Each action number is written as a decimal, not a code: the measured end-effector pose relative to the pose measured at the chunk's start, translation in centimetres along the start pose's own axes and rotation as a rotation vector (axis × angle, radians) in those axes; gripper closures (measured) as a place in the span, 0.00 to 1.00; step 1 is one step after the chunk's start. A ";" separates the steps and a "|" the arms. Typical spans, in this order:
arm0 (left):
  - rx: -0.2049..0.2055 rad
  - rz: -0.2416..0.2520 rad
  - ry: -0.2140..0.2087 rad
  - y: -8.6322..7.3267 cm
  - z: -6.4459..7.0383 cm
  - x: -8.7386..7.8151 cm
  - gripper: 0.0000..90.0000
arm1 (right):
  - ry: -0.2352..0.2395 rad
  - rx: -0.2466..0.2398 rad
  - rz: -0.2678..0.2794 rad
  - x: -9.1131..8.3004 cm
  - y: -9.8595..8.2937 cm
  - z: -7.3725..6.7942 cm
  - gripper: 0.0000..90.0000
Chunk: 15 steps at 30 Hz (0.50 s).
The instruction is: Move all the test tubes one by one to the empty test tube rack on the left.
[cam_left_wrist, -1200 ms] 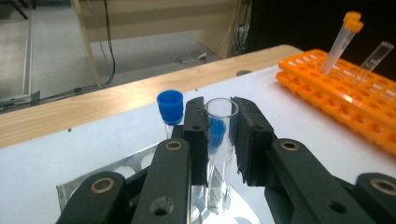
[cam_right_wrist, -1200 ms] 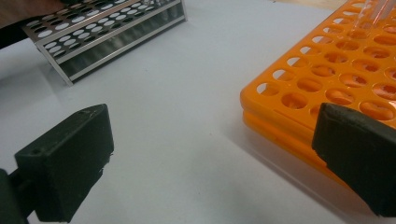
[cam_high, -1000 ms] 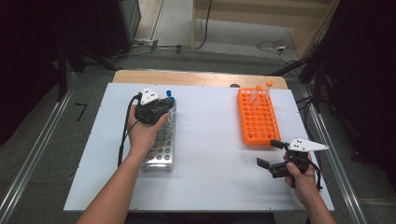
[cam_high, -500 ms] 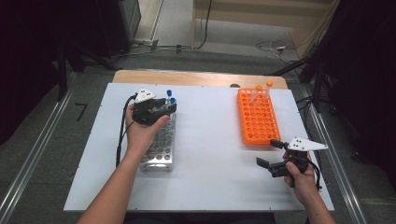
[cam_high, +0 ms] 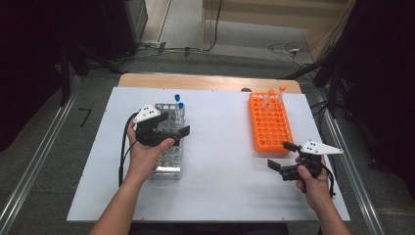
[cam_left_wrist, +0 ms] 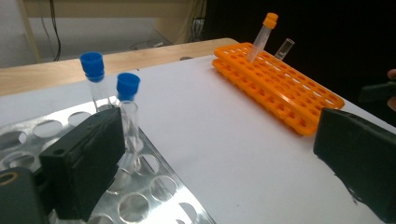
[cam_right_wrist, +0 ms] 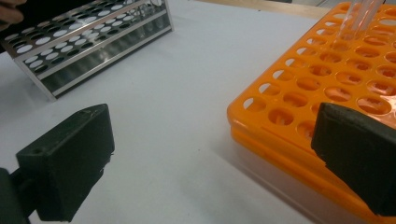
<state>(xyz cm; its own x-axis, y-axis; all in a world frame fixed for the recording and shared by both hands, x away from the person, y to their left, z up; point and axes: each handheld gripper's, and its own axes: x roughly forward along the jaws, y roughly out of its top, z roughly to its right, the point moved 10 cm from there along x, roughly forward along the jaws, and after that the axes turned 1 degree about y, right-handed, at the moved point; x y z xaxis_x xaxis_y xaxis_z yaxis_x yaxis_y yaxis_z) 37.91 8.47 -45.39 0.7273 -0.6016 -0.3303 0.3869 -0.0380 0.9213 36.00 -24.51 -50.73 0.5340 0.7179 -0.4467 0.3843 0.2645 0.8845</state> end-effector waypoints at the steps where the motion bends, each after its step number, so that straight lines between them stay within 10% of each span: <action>1: -0.003 0.004 -0.001 -0.1 0.2 -0.3 0.02 | -0.004 0.002 0.005 0.1 0.2 0.1 0.00; 15: 0.005 0.034 -0.044 -1.9 2.2 -2.7 0.00 | -0.168 0.094 0.041 1.9 2.4 3.0 0.18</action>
<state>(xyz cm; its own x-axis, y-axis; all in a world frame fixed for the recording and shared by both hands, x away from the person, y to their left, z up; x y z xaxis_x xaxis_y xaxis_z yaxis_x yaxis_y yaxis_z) 33.94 8.42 -45.76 0.7144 -0.6372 -0.2891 0.3589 -0.0209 0.9331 40.19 -24.48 -49.87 0.6658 0.6071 -0.4337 0.4241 0.1702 0.8895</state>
